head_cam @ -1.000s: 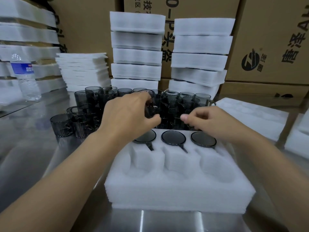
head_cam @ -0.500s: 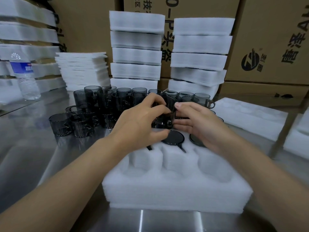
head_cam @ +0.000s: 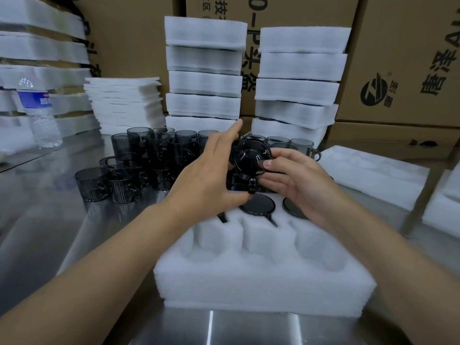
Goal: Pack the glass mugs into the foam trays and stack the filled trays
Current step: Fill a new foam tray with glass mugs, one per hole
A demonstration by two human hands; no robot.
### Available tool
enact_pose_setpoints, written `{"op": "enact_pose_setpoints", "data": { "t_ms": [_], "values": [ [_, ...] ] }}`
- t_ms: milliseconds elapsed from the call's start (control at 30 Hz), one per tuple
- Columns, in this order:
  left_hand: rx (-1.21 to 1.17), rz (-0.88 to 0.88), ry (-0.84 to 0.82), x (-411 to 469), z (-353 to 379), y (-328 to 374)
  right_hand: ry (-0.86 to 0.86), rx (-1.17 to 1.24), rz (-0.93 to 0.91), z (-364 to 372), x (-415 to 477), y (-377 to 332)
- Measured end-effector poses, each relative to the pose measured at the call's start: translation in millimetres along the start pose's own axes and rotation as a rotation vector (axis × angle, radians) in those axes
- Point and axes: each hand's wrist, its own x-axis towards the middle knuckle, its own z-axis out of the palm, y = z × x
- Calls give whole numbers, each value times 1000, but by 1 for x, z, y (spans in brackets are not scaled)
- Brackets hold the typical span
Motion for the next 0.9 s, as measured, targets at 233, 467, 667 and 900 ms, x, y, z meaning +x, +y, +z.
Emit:
{"op": "enact_pose_setpoints", "data": {
  "t_ms": [233,467,667,900],
  "values": [
    [-44,-57,-75,0,-1,-1,-61,9,-14,-2,-1,0],
    [-79,-37,-60,0,0,-3,-72,-14,-40,-2,0,2],
    [-61,-28,-40,0,0,-2,-79,-58,-41,-4,0,2],
    [-47,-38,-27,0,0,-1,-94,-77,-42,-5,1,2]
  ]
}}
